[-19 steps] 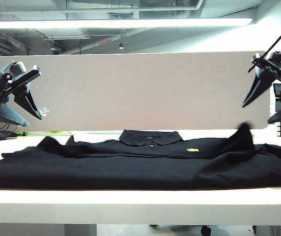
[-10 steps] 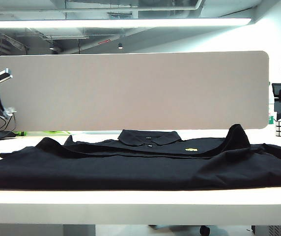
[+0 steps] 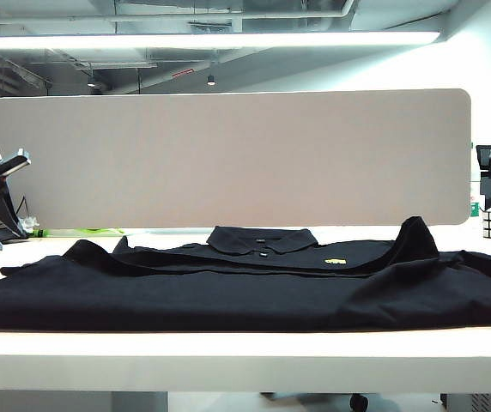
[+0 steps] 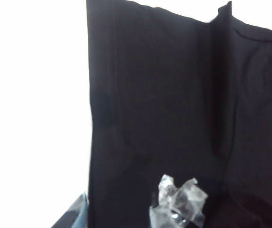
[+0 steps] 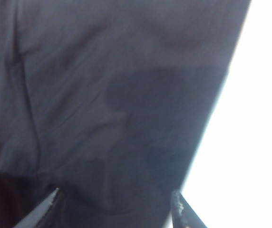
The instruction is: Fold the bottom side of the T-shirt horizontally towards the center, about one-third of the way, then fold the sleeve back towards the center, creating a straight line along the edge of the T-shirt, and finally fold the bottom of the T-shirt up towards the top, creating a neat rectangle.
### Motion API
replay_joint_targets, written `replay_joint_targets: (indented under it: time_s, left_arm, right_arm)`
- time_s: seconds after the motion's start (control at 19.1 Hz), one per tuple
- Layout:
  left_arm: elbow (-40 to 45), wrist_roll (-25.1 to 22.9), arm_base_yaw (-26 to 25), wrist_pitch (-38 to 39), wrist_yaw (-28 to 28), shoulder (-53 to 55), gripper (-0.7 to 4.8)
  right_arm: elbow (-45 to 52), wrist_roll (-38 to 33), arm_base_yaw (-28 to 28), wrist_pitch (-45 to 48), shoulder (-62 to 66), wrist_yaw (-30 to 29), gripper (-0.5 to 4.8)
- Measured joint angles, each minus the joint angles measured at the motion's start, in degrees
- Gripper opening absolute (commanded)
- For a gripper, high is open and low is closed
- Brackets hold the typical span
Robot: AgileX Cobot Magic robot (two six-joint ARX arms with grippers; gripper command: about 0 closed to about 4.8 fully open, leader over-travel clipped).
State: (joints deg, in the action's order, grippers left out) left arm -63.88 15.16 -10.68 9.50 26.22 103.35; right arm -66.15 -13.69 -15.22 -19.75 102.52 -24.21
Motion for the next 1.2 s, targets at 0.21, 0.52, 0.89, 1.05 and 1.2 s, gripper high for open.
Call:
replay_joint_targets:
  time_s: [0.21, 0.52, 0.89, 1.05, 1.2]
  left_arm:
    - [-2.45, -0.50, -0.04, 0.85, -0.50, 3.28, 1.62]
    - [-9.22, -2.16, -0.07, 3.50, -0.50, 9.49, 1.98]
    - [-13.11, -3.80, 0.13, 3.34, 0.92, 13.60, 1.97]
    - [-13.35, -3.85, 0.87, 0.96, 2.27, 14.84, 1.97]
    - [-13.77, -4.02, 2.89, -1.42, 3.19, 16.17, 1.97]
  right_arm:
    - [-0.17, 0.00, -0.55, 0.59, 2.08, 0.17, 3.06]
    - [-3.34, 0.02, -0.39, 0.57, 6.25, -0.11, 3.06]
    - [-5.14, 0.24, -0.59, 1.49, 7.74, 1.70, 3.04]
    - [-5.42, 0.20, -0.66, 2.86, 8.46, 1.70, 3.05]
    - [-5.84, 0.24, -0.15, 4.81, 9.70, 1.44, 2.95]
